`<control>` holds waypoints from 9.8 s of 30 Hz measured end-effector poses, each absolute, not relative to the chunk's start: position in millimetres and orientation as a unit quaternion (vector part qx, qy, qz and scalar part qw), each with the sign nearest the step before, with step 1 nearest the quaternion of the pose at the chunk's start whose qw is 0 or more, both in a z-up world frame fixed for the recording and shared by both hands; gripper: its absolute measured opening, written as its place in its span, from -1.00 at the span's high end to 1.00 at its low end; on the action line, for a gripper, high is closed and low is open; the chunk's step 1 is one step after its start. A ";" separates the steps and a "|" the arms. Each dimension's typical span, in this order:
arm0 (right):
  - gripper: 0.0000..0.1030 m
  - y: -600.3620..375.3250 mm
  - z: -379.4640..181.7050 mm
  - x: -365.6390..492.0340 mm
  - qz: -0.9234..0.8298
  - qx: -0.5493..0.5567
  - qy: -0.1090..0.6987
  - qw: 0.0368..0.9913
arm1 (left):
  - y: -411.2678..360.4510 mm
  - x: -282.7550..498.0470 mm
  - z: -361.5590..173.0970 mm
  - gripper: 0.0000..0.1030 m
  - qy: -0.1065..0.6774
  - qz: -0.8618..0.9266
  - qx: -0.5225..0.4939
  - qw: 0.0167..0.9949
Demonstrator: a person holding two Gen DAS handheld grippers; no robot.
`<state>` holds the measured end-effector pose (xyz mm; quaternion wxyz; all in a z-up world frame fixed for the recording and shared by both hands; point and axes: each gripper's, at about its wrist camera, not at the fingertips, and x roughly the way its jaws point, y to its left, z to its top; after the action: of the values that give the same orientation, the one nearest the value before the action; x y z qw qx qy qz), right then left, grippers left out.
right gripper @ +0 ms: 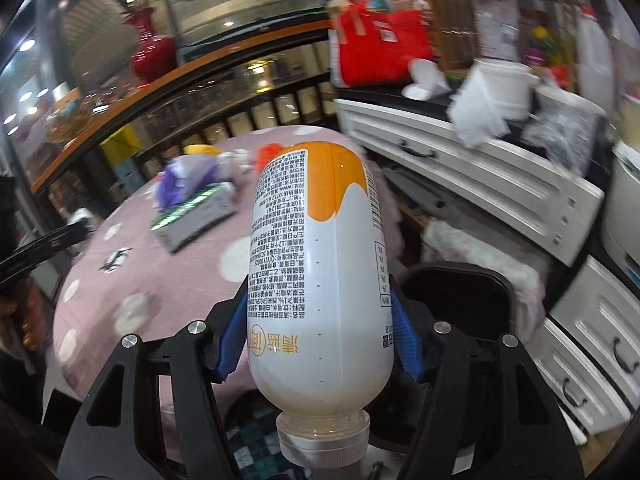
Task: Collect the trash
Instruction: 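Carry the bottle and paper to the black bin and release the bottle, then open the left tool over the bin to drop the white paper, then return both tools to the table and grasp the purple bag with the right tool, then grasp the green drink carton with the left tool, then carry the purple bag to the bin and release it while the left tool carries the carton, then open the left tool over the bin to drop the green carton, then move both tools back toward the remaining trash on the table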
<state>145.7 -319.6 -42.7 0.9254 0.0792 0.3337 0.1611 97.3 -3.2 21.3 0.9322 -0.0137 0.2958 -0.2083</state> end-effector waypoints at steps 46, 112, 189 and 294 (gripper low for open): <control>-0.50 -440.8 -204.7 224.8 -0.083 0.147 0.513 0.842 | -249.9 140.7 -115.4 0.21 0.443 -0.350 0.065 0.823; -0.80 -311.6 -13.8 144.9 0.044 0.077 0.264 0.961 | -105.7 97.1 -23.4 -0.89 0.310 -0.249 0.049 0.916; 0.64 -282.1 16.1 202.1 0.145 0.067 0.259 0.953 | -8.3 266.8 -67.2 0.06 0.461 -0.177 0.060 0.868; -0.70 -476.6 -74.1 100.0 -0.180 0.138 0.320 0.920 | -306.2 137.8 -139.9 -0.79 0.459 -0.353 0.125 0.806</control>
<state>100.0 -476.6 -74.1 0.9200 0.1377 0.3198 -0.1800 137.8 -306.2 -139.9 0.8057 0.1248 0.4590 -0.3529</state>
